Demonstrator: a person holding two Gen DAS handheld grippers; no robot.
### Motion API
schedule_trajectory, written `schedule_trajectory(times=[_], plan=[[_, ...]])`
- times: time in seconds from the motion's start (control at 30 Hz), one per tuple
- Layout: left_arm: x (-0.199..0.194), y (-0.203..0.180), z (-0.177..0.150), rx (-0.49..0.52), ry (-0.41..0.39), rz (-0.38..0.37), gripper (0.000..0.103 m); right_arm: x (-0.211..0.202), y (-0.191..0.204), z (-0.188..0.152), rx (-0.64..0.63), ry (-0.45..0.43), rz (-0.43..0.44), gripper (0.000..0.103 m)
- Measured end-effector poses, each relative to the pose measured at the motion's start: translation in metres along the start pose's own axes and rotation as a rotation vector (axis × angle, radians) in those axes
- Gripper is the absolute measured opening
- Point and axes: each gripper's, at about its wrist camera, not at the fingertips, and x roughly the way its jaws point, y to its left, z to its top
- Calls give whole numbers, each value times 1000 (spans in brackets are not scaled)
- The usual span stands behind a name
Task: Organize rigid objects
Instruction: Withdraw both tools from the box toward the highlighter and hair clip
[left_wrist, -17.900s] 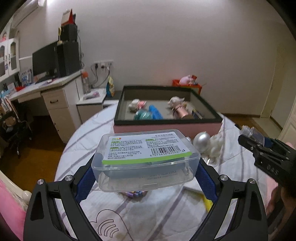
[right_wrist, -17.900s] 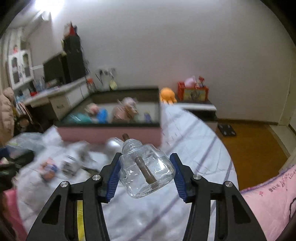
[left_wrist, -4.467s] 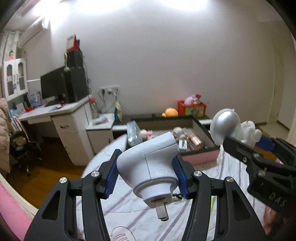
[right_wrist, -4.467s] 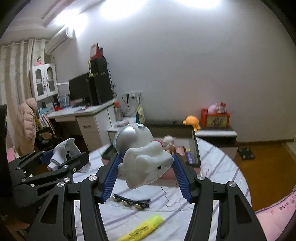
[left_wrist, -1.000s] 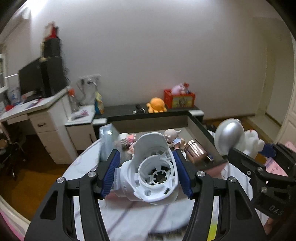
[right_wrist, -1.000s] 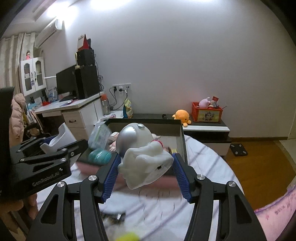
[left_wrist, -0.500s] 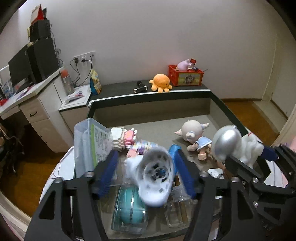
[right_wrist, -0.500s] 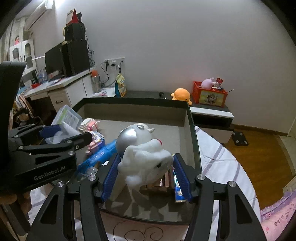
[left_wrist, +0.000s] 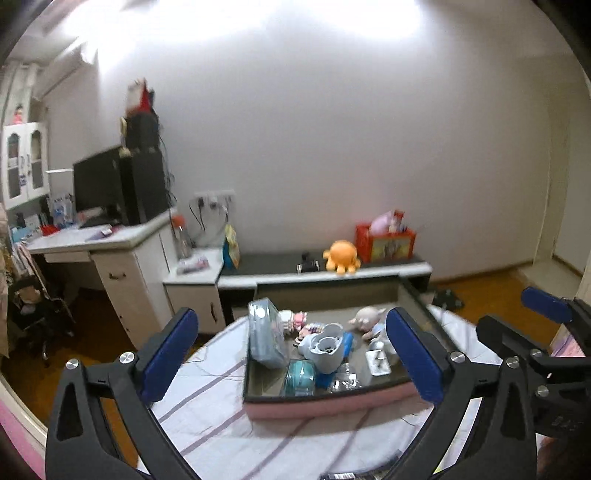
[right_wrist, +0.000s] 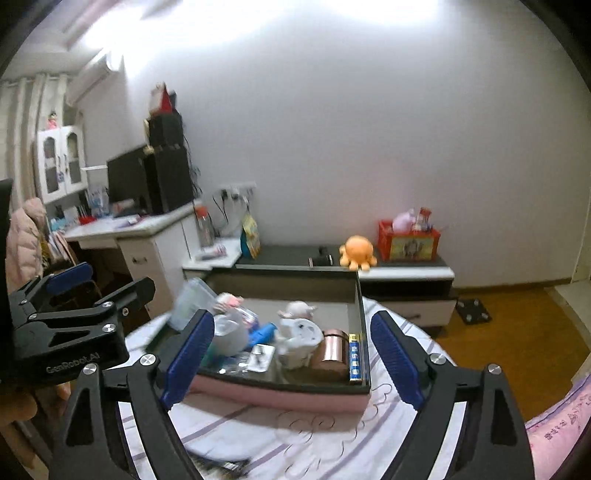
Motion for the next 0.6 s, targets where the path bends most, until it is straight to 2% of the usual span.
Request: schedule_trajectory(times=[0.33,0.47,0.6], plan=[[-137,-3,-12,21,-173,36,103,-123,38,-9,-39,-161,3,88],[-170,-1,-23,0,-202,40,103,-156,45,-19,-47,-198,-19,88],[-186,-1,-31,-1,-197,28,103,-179,52,-30,-50,-222,-43,89]])
